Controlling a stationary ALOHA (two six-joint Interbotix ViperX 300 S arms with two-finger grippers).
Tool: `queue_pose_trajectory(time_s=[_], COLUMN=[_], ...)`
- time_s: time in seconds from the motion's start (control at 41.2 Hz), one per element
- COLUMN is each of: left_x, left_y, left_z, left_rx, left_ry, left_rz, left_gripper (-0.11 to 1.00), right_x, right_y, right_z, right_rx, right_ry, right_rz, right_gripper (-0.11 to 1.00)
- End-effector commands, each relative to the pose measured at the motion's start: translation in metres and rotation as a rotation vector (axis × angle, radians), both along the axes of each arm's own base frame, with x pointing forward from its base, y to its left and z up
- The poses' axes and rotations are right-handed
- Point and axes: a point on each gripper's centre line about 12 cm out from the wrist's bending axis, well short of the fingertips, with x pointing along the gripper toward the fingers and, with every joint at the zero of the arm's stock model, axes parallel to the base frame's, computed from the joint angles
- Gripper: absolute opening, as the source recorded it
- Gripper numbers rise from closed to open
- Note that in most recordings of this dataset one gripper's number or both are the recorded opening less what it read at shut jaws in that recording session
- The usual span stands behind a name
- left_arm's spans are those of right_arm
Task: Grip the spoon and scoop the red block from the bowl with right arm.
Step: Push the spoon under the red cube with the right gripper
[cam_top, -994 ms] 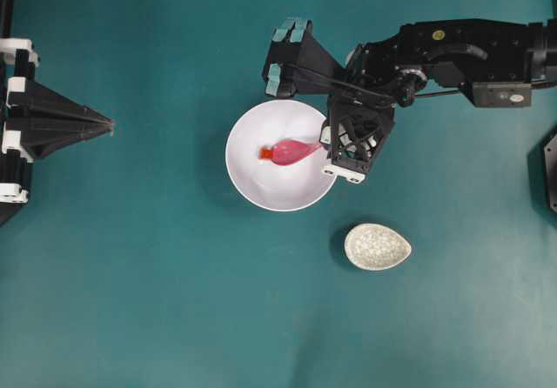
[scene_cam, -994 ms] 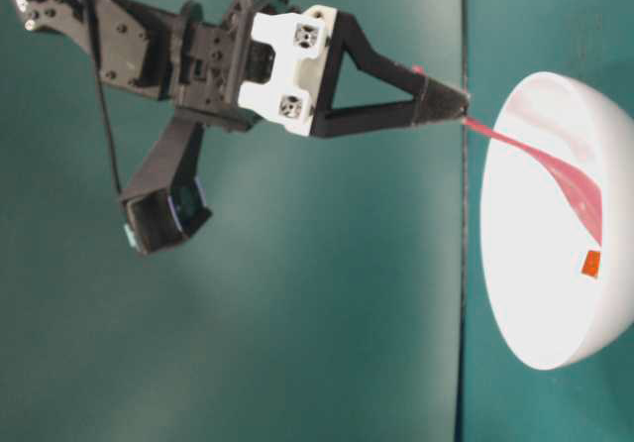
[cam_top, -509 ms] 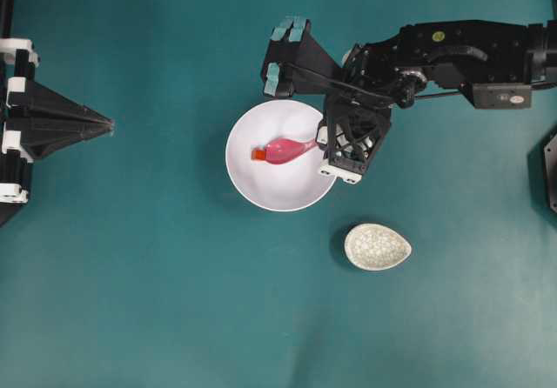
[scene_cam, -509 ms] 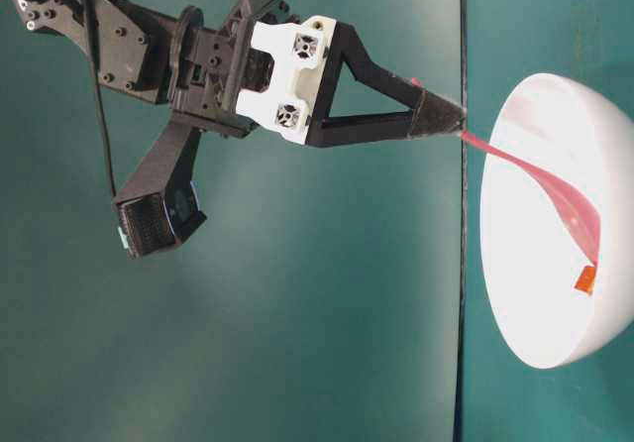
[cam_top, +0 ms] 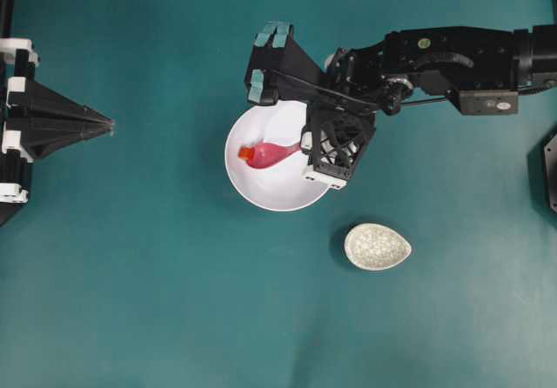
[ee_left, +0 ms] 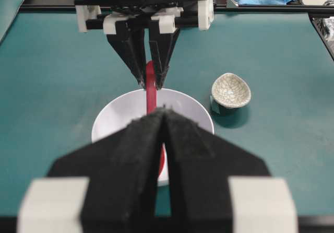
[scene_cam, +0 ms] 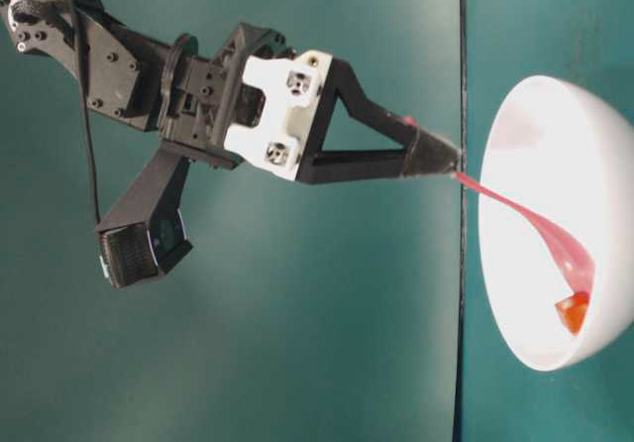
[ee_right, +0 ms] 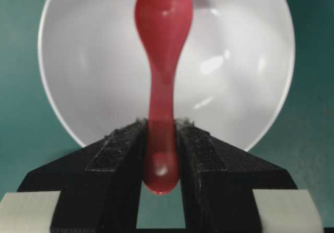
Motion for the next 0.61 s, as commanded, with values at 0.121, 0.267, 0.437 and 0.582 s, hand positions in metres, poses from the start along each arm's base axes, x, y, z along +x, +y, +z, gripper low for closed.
queue_pose_trajectory(time_s=[0.121,0.267,0.437,0.582], left_x=[0.003,0.003,0.003,0.003], left_y=[0.001,0.001,0.001,0.001], left_z=[0.010,0.010,0.010,0.010], left_rx=[0.004,0.004,0.002,0.002], left_ry=[-0.026,-0.026,-0.026,-0.026], left_rz=[0.003,0.003,0.003,0.003], left_gripper=[0.00,0.00,0.00,0.00], right_x=[0.005,0.005,0.003,0.003], right_y=[-0.002,-0.002,-0.002,-0.001], right_z=[0.016,0.017,0.024,0.027], right_rx=[-0.007,-0.005,-0.009,-0.009], right_ry=[-0.051,-0.052,-0.073,-0.080], right_rz=[-0.007,-0.011,-0.011,-0.014], right_gripper=[0.26,0.26,0.26,0.26])
